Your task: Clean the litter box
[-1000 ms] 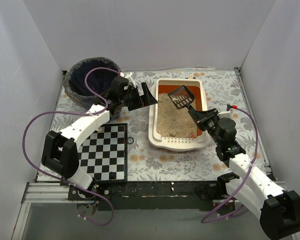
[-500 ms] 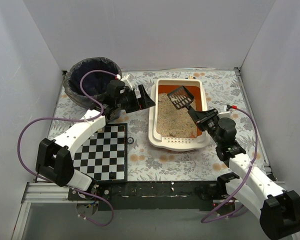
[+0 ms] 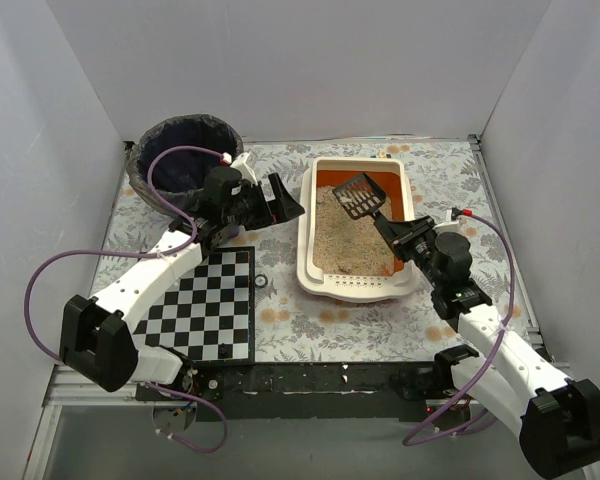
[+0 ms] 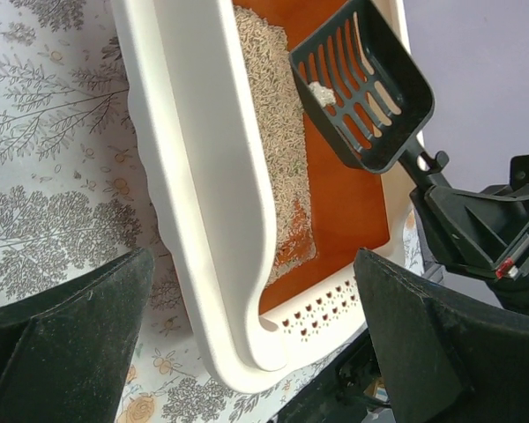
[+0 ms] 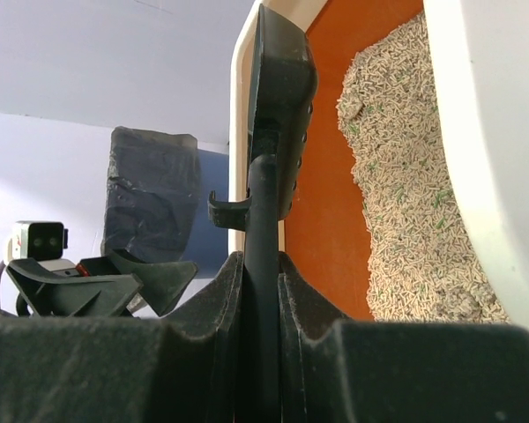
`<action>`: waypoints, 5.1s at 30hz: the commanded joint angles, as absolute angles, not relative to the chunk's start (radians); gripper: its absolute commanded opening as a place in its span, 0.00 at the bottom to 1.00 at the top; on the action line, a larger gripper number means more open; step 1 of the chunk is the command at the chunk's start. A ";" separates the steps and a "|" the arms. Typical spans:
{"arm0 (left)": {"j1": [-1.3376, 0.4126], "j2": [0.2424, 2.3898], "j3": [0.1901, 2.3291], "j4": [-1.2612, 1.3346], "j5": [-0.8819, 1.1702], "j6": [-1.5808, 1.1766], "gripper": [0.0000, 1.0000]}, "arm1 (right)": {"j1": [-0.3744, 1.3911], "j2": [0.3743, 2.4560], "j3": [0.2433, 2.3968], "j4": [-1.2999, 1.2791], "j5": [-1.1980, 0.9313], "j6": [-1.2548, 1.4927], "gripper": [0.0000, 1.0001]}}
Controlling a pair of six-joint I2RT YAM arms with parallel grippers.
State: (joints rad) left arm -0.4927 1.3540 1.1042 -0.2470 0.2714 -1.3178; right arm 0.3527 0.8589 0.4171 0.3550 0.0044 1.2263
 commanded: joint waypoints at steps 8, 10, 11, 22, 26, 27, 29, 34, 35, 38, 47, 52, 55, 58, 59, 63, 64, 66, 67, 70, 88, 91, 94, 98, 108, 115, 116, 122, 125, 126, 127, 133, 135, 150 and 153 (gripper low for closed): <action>-0.492 1.250 1.037 -0.250 0.210 -1.324 0.98 | 0.348 0.842 0.535 0.319 0.041 1.220 0.01; -0.492 1.235 1.029 -0.250 0.210 -1.325 0.98 | 0.348 0.859 0.581 0.299 0.034 1.226 0.01; -0.492 1.226 1.023 -0.252 0.206 -1.327 0.98 | 0.348 0.865 0.597 0.314 0.022 1.230 0.01; -0.492 1.126 0.953 -0.250 0.152 -1.339 0.98 | 0.494 1.064 0.955 0.324 0.063 1.154 0.01; -0.492 1.100 0.939 -0.259 0.130 -1.341 0.98 | 0.554 1.181 1.121 0.310 0.031 1.120 0.01; -0.492 1.092 0.936 -0.261 0.127 -1.341 0.98 | 0.567 1.212 1.152 0.308 0.025 1.121 0.01; -0.492 1.080 0.930 -0.267 0.118 -1.341 0.98 | 0.594 1.276 1.224 0.307 0.018 1.118 0.01; -0.492 1.040 0.911 -0.288 0.100 -1.342 0.98 | 0.681 1.460 1.452 0.270 0.008 1.033 0.01; -0.492 1.034 0.907 -0.293 0.095 -1.344 0.98 | 0.701 1.501 1.501 0.250 -0.021 1.010 0.01; -0.492 1.017 0.899 -0.305 0.081 -1.345 0.98 | 0.747 1.656 1.702 0.151 -0.070 0.916 0.01; -0.492 0.991 0.890 -0.341 0.051 -1.345 0.98 | 0.840 2.000 2.121 -0.025 -0.080 0.294 0.01; -0.492 0.997 0.890 -0.342 0.051 -1.347 0.98 | 0.917 2.013 2.065 0.072 -0.006 -0.136 0.01; -0.492 0.997 0.888 -0.341 0.051 -1.348 0.98 | 0.939 1.990 2.020 0.115 0.038 -0.265 0.01; -0.492 1.003 0.885 -0.331 0.055 -1.350 0.98 | 0.943 1.970 1.996 0.149 0.078 -0.256 0.01; -0.492 1.008 0.888 -0.330 0.060 -1.350 0.98 | 0.942 1.965 1.991 0.152 0.080 -0.253 0.01; -0.492 1.019 0.900 -0.330 0.067 -1.347 0.98 | 0.942 1.938 1.957 0.182 0.078 -0.216 0.01; -0.492 1.019 0.902 -0.330 0.067 -1.348 0.98 | 0.942 1.925 1.947 0.192 0.068 -0.210 0.01; -0.492 1.020 0.903 -0.330 0.069 -1.348 0.98 | 0.940 1.907 1.933 0.195 0.054 -0.184 0.01; -0.492 1.017 0.904 -0.330 0.069 -1.348 0.98 | 0.942 1.899 1.928 0.193 0.035 -0.180 0.01; -0.492 1.017 0.905 -0.328 0.068 -1.350 0.98 | 0.939 1.879 1.908 0.209 0.029 -0.149 0.01; -0.492 1.043 0.922 -0.321 0.089 -1.345 0.98 | 0.850 1.665 1.619 0.410 -0.035 -0.083 0.01; -0.492 1.074 0.945 -0.316 0.112 -1.339 0.98 | 0.787 1.586 1.548 0.403 -0.093 0.030 0.01; -0.492 1.097 0.953 -0.296 0.138 -1.339 0.98 | 0.682 1.511 1.470 0.411 -0.204 0.194 0.01; -0.492 1.135 0.966 -0.268 0.175 -1.344 0.98 | 0.526 1.428 1.367 0.449 -0.386 0.389 0.01; -0.494 1.268 1.066 -0.227 0.290 -1.342 0.98 | 0.330 1.293 1.259 0.089 -0.339 -0.073 0.01; -0.494 1.413 1.169 -0.233 0.307 -1.325 0.98 | 0.330 1.143 1.004 -0.060 -0.353 -1.072 0.01; -0.494 1.439 1.190 -0.239 0.317 -1.321 0.98 | 0.330 1.128 0.953 -0.080 -0.360 -1.244 0.01; -0.495 1.545 1.273 -0.264 0.339 -1.327 0.98 | 0.328 1.199 1.017 -0.272 -0.348 -1.559 0.01; -0.495 1.586 1.305 -0.271 0.351 -1.330 0.98 | 0.330 1.224 0.994 -0.226 -0.388 -1.687 0.01; -0.495 1.600 1.315 -0.275 0.359 -1.328 0.98 | 0.331 1.230 0.971 -0.200 -0.376 -1.748 0.01; -0.495 1.612 1.327 -0.282 0.364 -1.327 0.98 | 0.339 1.239 0.954 -0.177 -0.353 -1.808 0.01; -0.495 1.669 1.370 -0.301 0.359 -1.325 0.98 | 0.362 1.299 0.940 -0.043 -0.367 -1.853 0.01; -0.495 1.690 1.388 -0.310 0.367 -1.325 0.98 | 0.388 1.325 0.945 -0.035 -0.333 -1.838 0.01; -0.495 1.727 1.397 -0.333 0.362 -1.313 0.98 | 0.459 1.545 0.942 0.277 -0.123 -1.648 0.01; -0.495 1.726 1.391 -0.336 0.364 -1.312 0.98 | 0.466 1.549 0.927 0.192 -0.133 -1.701 0.01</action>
